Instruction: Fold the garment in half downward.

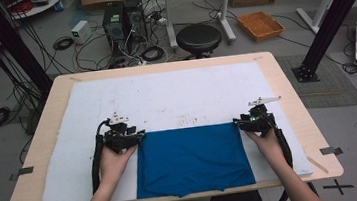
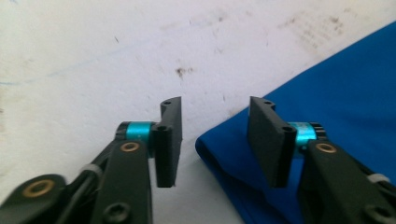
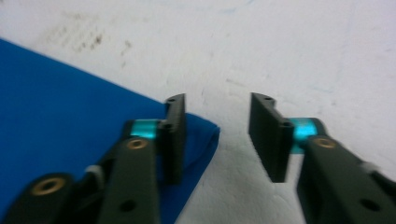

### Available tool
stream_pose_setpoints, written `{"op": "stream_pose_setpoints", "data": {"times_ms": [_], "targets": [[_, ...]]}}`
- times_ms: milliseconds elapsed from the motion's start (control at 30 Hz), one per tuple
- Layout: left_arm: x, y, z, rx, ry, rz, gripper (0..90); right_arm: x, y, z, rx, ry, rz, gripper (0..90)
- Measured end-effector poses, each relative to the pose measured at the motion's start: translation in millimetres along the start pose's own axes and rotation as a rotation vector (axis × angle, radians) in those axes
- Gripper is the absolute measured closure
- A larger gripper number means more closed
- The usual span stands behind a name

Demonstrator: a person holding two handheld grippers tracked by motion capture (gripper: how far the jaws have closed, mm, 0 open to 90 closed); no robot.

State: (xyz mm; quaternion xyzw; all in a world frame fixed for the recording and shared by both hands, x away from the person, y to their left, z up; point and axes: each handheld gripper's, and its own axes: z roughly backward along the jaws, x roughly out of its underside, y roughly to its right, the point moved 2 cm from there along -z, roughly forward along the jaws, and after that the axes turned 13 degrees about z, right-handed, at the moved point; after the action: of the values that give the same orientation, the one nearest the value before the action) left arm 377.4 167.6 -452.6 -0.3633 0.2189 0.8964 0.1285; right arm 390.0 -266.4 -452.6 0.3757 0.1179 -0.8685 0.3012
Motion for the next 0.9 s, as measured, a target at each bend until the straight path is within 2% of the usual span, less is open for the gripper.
{"op": "stream_pose_setpoints", "data": {"times_ms": [67, 133, 200, 267, 367, 533, 700, 900], "targets": [[1.6, 0.2, -2.8, 0.002, -0.02, -0.021, 73.4, 1.8, -3.2, -4.5, -0.028, -0.019, 0.025, 78.0], [1.9, 0.1, -4.5, 0.003, -0.024, -0.034, 81.9, 2.6, -6.1, -5.1, -0.016, -0.02, 0.055, 84.5], [1.6, -1.0, -4.8, 0.005, -0.021, -0.04, 85.5, 2.0, -5.9, -4.2, -0.012, -0.01, 0.068, 86.2], [1.2, -2.5, -5.2, 0.007, -0.015, -0.031, 86.2, 1.4, -4.6, -3.7, -0.01, 0.002, 0.072, 86.4], [-0.1, -5.3, -4.8, 0.001, -0.017, -0.045, 86.6, 0.5, -1.4, -4.5, -0.016, 0.01, 0.07, 86.5], [-5.0, -9.8, -9.9, -0.013, -0.007, -0.048, 86.7, -7.5, 5.0, -7.4, -0.013, 0.023, 0.112, 86.5], [-20.2, -16.0, -18.5, -0.018, 0.015, -0.039, 86.6, -19.4, 16.6, -15.0, 0.004, 0.023, 0.1, 86.5], [-33.9, -17.4, -32.6, -0.035, 0.023, -0.069, 86.6, -23.9, 24.9, -25.0, 0.031, 0.013, 0.09, 86.6]]}}
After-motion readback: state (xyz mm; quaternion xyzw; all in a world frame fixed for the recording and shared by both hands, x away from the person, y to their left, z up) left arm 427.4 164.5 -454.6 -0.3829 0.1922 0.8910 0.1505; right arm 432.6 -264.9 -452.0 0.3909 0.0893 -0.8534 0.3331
